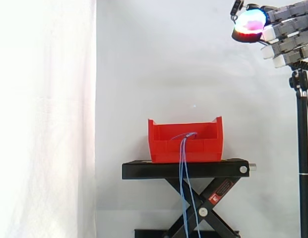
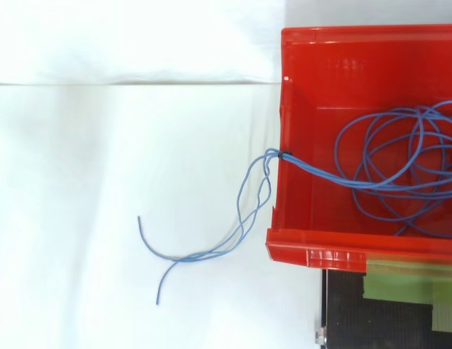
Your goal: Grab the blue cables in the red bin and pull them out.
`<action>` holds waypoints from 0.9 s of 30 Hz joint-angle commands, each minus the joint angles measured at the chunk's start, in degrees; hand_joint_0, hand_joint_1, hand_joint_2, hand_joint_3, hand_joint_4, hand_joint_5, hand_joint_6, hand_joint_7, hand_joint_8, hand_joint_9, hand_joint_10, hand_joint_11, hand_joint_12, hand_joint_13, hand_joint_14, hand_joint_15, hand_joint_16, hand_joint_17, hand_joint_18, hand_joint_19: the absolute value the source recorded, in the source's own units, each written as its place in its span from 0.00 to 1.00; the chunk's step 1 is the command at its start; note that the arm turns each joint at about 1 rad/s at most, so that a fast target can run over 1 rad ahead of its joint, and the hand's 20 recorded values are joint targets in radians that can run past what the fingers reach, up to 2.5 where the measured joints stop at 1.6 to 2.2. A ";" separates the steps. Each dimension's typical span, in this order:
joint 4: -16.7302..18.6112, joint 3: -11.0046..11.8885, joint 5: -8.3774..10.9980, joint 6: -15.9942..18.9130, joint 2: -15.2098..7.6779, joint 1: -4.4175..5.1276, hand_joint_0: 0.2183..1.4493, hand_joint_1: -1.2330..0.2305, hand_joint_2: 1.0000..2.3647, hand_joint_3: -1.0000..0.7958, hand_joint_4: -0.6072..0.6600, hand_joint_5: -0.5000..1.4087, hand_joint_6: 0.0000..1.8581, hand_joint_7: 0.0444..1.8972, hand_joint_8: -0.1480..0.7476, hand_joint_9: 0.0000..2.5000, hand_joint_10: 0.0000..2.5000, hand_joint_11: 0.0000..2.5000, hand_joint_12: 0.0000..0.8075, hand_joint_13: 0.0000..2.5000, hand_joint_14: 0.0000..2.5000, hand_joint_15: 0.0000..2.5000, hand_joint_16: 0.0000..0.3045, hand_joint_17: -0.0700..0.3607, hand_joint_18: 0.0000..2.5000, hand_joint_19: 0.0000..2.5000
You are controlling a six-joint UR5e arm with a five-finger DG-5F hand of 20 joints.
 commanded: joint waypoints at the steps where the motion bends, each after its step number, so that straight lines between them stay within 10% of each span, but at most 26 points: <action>1: 0.00 0.00 -0.06 0.02 0.01 0.00 0.45 0.28 0.00 0.00 0.61 0.41 0.00 0.07 0.43 0.18 0.00 0.05 0.43 0.11 0.00 0.07 0.17 0.43 0.06 0.11; 8: 0.52 -0.09 -0.33 0.02 -3.95 0.00 0.41 0.30 0.00 0.00 0.63 0.46 0.00 0.14 0.44 0.19 0.00 0.08 0.44 0.11 0.00 0.07 0.18 0.45 0.06 0.11; 16: 7.38 0.00 -0.94 -1.74 -5.97 0.18 0.33 0.26 0.00 0.00 0.67 0.49 0.01 0.21 0.51 0.26 0.01 0.35 0.51 0.18 0.00 0.14 0.20 0.48 0.11 0.14; 27: 7.12 0.00 0.73 -24.24 -7.38 1.23 0.31 0.22 0.00 0.00 0.67 0.47 0.00 0.19 0.53 0.27 0.01 0.41 0.55 0.29 0.01 0.29 0.21 0.49 0.18 0.20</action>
